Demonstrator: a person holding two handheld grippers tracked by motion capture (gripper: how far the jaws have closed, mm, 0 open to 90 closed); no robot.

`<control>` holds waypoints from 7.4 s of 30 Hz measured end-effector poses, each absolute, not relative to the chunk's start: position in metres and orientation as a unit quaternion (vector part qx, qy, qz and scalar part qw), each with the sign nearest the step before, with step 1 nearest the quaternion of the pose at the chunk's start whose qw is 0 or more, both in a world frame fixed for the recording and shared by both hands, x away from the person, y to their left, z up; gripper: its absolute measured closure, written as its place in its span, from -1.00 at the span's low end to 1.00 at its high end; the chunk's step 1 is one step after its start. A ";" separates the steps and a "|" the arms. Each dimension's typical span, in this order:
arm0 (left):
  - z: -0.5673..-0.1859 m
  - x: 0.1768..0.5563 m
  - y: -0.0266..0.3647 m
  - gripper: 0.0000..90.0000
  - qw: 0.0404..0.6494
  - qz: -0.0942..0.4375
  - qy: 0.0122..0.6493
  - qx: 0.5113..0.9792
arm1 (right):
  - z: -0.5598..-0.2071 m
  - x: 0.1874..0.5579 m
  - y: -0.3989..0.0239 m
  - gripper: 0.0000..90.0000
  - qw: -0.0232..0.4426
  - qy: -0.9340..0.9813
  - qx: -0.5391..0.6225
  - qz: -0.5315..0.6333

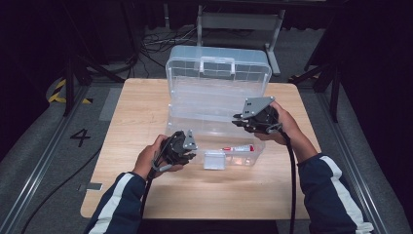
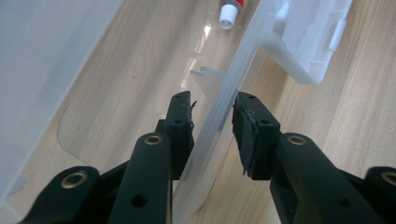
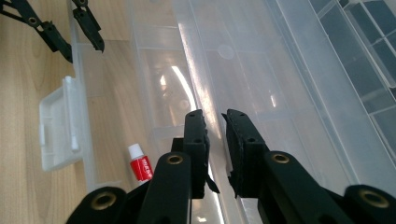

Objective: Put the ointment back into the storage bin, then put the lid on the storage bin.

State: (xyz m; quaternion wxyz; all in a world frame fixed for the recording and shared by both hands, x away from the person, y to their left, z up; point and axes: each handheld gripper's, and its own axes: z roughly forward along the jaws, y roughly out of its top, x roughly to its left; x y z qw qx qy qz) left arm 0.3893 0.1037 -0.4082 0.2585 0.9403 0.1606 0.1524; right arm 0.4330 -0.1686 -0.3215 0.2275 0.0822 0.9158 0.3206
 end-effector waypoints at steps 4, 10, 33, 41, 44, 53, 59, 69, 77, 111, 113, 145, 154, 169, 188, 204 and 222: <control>-0.409 0.390 0.105 0.54 0.265 0.151 0.160 0.939 | -0.324 0.432 -0.172 0.75 0.225 0.912 0.088 0.332; -0.407 0.389 0.111 0.51 0.277 0.152 0.169 0.934 | -0.328 0.431 -0.175 0.73 0.222 0.903 0.099 0.354; -0.397 0.381 0.137 0.41 0.323 0.154 0.198 0.913 | -0.336 0.426 -0.182 0.70 0.221 0.880 0.127 0.402; -0.392 0.377 0.143 0.57 0.333 0.159 0.190 0.910 | -0.339 0.424 -0.184 0.70 0.221 0.876 0.127 0.409; -0.391 0.376 0.148 0.65 0.340 0.161 0.194 0.906 | -0.339 0.424 -0.185 0.70 0.222 0.875 0.126 0.412; -0.381 0.377 0.170 0.80 0.380 0.180 0.226 0.879 | -0.340 0.422 -0.188 0.70 0.225 0.873 0.127 0.413; -0.370 0.379 0.191 0.95 0.420 0.206 0.254 0.847 | -0.340 0.422 -0.188 0.70 0.227 0.873 0.126 0.413; -0.350 0.408 0.202 1.00 0.439 0.236 0.286 0.818 | -0.341 0.421 -0.188 0.70 0.228 0.873 0.125 0.413; -0.330 0.432 0.197 1.00 0.454 0.240 0.288 0.808 | -0.341 0.421 -0.187 0.70 0.227 0.873 0.124 0.413; -0.300 0.486 0.178 1.00 0.484 0.239 0.325 0.777 | -0.343 0.417 -0.186 0.70 0.227 0.878 0.119 0.403; -0.301 0.486 0.176 1.00 0.483 0.235 0.325 0.778 | -0.343 0.417 -0.186 0.70 0.227 0.878 0.119 0.403; -0.305 0.459 0.176 1.00 0.469 0.236 0.304 0.795 | -0.342 0.403 -0.201 0.78 0.233 0.877 0.122 0.403; -0.309 0.452 0.179 1.00 0.472 0.237 0.302 0.794 | -0.340 0.400 -0.216 0.82 0.233 0.872 0.134 0.409; -0.314 0.442 0.179 1.00 0.472 0.243 0.293 0.795 | -0.338 0.392 -0.245 0.83 0.242 0.860 0.163 0.418; -0.319 0.432 0.182 1.00 0.475 0.239 0.279 0.800 | -0.342 0.387 -0.258 0.77 0.243 0.856 0.177 0.420; -0.325 0.421 0.183 1.00 0.465 0.231 0.272 0.810 | -0.351 0.388 -0.269 0.69 0.248 0.859 0.198 0.401; -0.342 0.402 0.185 1.00 0.458 0.223 0.271 0.817 | -0.366 0.392 -0.279 0.61 0.243 0.857 0.229 0.392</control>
